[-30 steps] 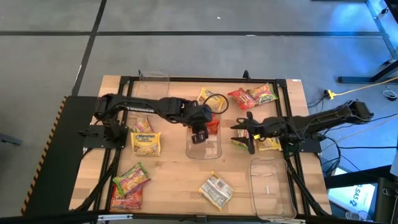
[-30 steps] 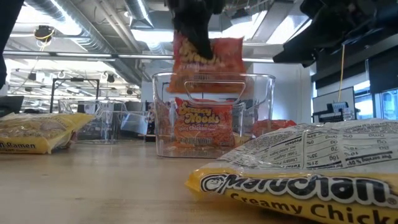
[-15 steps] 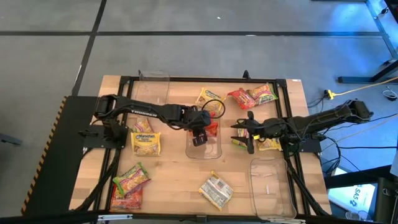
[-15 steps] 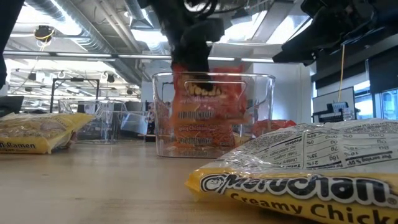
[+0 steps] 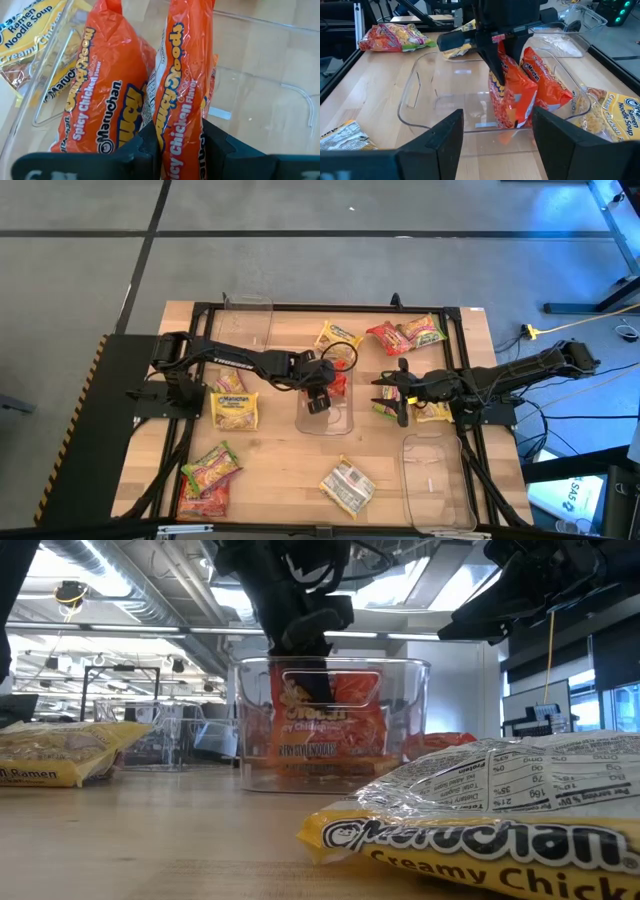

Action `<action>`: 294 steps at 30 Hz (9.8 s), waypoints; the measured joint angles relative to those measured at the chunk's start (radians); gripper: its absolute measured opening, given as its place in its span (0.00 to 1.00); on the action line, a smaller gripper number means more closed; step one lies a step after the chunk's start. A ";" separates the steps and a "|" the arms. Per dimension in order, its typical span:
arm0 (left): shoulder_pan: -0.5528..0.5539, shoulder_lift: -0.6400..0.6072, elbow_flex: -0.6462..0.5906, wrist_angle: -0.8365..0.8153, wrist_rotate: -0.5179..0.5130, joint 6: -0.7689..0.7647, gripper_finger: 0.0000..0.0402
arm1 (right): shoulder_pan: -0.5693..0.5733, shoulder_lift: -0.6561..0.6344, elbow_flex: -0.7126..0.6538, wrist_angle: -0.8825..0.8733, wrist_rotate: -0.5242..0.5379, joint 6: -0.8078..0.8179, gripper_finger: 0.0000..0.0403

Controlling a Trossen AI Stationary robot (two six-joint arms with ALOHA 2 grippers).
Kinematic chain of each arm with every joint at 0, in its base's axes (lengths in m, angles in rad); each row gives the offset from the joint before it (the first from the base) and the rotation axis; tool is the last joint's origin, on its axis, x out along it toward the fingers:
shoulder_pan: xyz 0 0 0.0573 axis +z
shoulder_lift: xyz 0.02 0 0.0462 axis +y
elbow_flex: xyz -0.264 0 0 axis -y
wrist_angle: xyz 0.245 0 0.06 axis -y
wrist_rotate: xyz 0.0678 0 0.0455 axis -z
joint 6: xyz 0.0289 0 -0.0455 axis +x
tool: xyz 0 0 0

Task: Sort Maruchan noodles
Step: Put the top left orange noodle pack into the middle transparent bin, then put the top orange noodle pack into the middle transparent bin

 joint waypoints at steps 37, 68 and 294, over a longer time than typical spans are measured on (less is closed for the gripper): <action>-0.003 0.024 0.008 0.018 -0.076 0.057 0.44 | 0.000 0.001 0.000 -0.001 -0.015 0.006 0.51; -0.142 -0.282 -0.132 0.226 -0.118 0.101 0.44 | -0.001 0.001 0.000 0.007 0.004 0.004 0.51; 0.000 -0.299 -0.430 1.080 0.395 -0.236 0.33 | 0.523 0.179 0.282 -0.700 0.863 -0.043 0.49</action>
